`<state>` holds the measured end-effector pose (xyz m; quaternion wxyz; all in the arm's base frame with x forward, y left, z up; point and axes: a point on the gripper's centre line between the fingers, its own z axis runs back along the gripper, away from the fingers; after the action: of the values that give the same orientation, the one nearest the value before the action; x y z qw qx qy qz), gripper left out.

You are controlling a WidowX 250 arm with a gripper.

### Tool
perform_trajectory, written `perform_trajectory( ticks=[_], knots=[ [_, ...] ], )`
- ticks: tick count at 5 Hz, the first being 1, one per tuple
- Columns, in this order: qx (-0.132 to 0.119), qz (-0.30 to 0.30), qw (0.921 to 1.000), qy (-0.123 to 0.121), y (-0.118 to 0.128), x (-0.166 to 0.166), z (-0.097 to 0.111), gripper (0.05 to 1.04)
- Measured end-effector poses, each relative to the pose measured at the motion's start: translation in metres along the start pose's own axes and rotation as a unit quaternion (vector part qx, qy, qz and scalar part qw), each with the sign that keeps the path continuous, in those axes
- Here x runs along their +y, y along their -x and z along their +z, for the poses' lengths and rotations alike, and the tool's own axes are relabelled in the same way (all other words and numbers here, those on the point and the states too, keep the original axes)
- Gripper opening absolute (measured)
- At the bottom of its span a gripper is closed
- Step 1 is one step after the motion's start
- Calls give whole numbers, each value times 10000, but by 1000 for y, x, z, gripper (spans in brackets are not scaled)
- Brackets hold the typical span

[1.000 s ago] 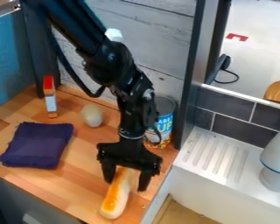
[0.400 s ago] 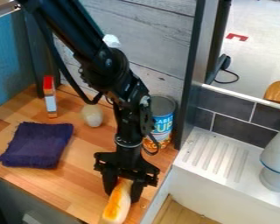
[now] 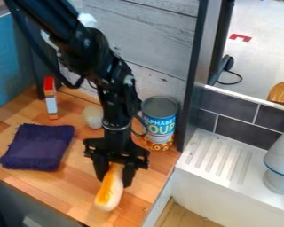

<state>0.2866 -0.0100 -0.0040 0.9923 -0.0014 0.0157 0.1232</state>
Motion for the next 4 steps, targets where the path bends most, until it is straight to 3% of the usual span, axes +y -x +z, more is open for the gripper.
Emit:
perform_trajectory(
  ticks=[1, 2, 4],
  knots=[
    [-15, 131, 9999, 78, -12, 10, 10, 671],
    [-211, 231, 9992, 243, -32, 21, 23, 670],
    [-258, 393, 9985, 286, -63, 31, 18, 671]
  ],
)
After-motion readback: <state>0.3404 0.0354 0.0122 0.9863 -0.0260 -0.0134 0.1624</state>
